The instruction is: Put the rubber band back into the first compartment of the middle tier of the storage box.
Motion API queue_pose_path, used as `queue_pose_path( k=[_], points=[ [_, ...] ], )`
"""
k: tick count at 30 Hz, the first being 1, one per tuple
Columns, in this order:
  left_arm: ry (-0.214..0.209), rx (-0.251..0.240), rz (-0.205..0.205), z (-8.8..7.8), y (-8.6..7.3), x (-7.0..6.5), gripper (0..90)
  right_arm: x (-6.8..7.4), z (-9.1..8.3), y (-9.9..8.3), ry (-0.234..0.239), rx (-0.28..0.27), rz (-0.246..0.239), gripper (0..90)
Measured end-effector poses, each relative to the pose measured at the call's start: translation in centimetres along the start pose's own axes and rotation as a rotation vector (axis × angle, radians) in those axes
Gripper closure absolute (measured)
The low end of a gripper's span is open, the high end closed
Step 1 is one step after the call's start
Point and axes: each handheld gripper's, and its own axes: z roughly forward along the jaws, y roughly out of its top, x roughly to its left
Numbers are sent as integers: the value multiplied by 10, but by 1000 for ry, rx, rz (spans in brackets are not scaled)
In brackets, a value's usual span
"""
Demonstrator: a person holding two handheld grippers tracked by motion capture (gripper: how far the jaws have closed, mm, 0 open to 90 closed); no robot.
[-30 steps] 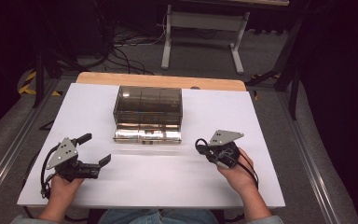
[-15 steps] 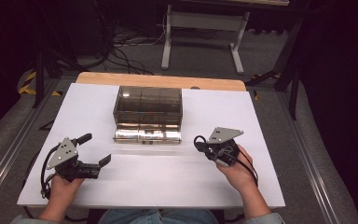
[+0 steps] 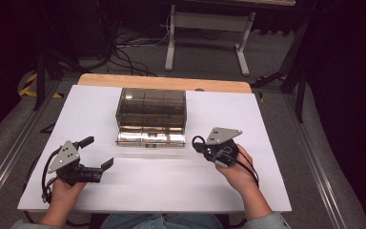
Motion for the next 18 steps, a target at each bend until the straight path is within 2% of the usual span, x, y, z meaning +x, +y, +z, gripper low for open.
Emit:
queue_pose_path(
  k=[12, 18],
  points=[
    [1, -1, 0, 0, 0, 0, 4, 4, 14, 21, 23, 0, -54, 869],
    [3, -4, -4, 0, 0, 0, 4, 7, 21, 31, 31, -3, -63, 869]
  ],
)
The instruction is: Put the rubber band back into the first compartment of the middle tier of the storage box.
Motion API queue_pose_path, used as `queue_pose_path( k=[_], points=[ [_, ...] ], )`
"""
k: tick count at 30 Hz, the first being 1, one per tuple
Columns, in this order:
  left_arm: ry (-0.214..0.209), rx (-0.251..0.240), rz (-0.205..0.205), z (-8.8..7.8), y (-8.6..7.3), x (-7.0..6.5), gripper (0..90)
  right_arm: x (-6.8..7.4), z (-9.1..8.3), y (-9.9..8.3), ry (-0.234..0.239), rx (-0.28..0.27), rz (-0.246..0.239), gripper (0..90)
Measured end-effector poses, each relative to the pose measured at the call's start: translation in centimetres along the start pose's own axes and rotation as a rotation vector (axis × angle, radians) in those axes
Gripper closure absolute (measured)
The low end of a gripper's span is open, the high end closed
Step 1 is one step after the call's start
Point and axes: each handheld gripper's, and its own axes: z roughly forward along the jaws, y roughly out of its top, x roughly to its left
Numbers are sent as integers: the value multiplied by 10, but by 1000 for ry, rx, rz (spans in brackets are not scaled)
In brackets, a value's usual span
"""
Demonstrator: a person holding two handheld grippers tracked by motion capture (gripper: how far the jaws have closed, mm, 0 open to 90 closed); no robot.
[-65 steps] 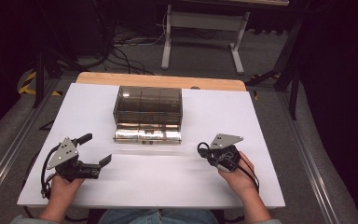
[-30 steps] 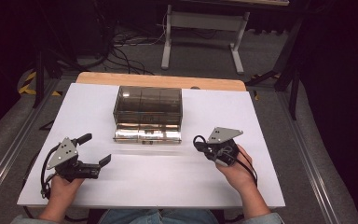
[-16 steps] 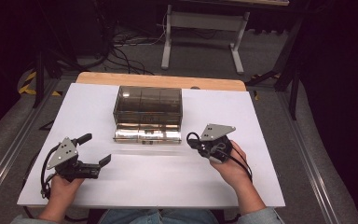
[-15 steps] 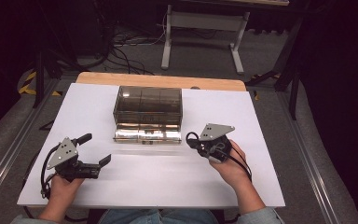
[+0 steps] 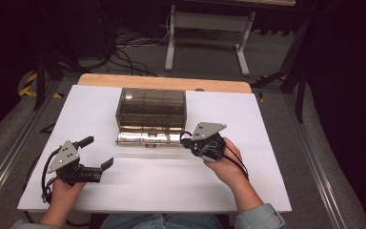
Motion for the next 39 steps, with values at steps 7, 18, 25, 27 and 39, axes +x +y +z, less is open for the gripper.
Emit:
queue_pose_path(
  k=[7, 18, 25, 27, 39],
  points=[
    [-2, 2, 0, 0, 0, 0, 5, 0, 8, 10, 15, -5, -17, 869],
    [-3, 1, -1, 0, 0, 0, 5, 4, 21, 28, 34, -12, -44, 869],
    [-3, 1, -1, 0, 0, 1, 5, 5, 31, 36, 49, -9, -52, 869],
    [-3, 1, -1, 0, 0, 1, 5, 6, 33, 39, 54, -9, -56, 869],
    [-7, 1, -1, 0, 0, 0, 5, 9, 48, 50, 72, -12, -65, 869]
  ],
)
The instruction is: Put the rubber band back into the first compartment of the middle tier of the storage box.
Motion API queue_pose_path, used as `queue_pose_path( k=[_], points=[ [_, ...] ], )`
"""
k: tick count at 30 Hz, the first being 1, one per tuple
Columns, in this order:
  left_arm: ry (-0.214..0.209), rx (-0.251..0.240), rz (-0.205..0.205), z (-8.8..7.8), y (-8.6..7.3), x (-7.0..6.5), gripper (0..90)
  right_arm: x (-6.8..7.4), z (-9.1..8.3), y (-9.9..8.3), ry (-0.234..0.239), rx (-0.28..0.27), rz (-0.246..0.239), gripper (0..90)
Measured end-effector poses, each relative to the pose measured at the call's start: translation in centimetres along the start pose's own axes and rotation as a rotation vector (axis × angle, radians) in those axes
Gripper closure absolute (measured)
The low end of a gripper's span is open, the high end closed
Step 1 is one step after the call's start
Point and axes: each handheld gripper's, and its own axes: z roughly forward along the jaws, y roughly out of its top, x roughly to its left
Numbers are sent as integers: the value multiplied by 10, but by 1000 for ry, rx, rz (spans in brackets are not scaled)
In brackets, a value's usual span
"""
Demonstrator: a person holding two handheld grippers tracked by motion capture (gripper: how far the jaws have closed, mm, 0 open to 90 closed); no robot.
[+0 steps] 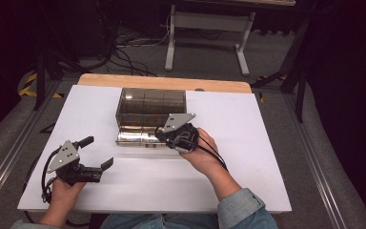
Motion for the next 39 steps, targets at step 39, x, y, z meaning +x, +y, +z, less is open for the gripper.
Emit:
queue_pose_path(
  k=[39],
  points=[
    [-3, -1, 4, -1, 0, 0, 5, 7, 57, 26, 16, 10, -31, 868]
  ],
)
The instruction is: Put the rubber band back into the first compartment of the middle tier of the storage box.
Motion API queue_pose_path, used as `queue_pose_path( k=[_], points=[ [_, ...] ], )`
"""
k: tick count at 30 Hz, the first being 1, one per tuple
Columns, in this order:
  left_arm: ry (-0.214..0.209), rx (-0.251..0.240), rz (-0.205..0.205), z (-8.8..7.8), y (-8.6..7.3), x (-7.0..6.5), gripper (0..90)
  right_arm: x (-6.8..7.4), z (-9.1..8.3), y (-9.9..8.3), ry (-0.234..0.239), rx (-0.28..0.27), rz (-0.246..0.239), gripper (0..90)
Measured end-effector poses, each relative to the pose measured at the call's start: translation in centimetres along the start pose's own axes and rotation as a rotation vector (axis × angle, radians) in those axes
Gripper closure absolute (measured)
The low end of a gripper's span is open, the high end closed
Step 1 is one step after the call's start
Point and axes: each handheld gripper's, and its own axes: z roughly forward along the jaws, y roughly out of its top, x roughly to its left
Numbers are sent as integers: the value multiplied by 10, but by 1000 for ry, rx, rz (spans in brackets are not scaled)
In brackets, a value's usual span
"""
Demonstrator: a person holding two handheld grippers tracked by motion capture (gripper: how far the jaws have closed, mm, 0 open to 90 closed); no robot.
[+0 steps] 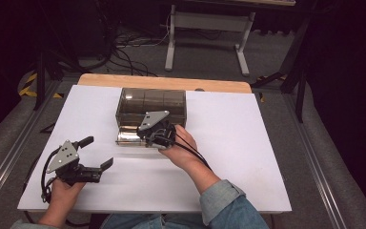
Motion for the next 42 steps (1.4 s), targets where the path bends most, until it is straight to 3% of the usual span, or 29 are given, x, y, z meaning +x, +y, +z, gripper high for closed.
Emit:
queue_pose_path(
  k=[16, 42],
  points=[
    [-4, -4, 1, 0, 0, 1, 5, 5, 23, 8, 9, 11, -19, 868],
    [-1, -7, 15, 0, 0, 1, 5, 2, 42, 7, -1, 30, 5, 867]
  ],
)
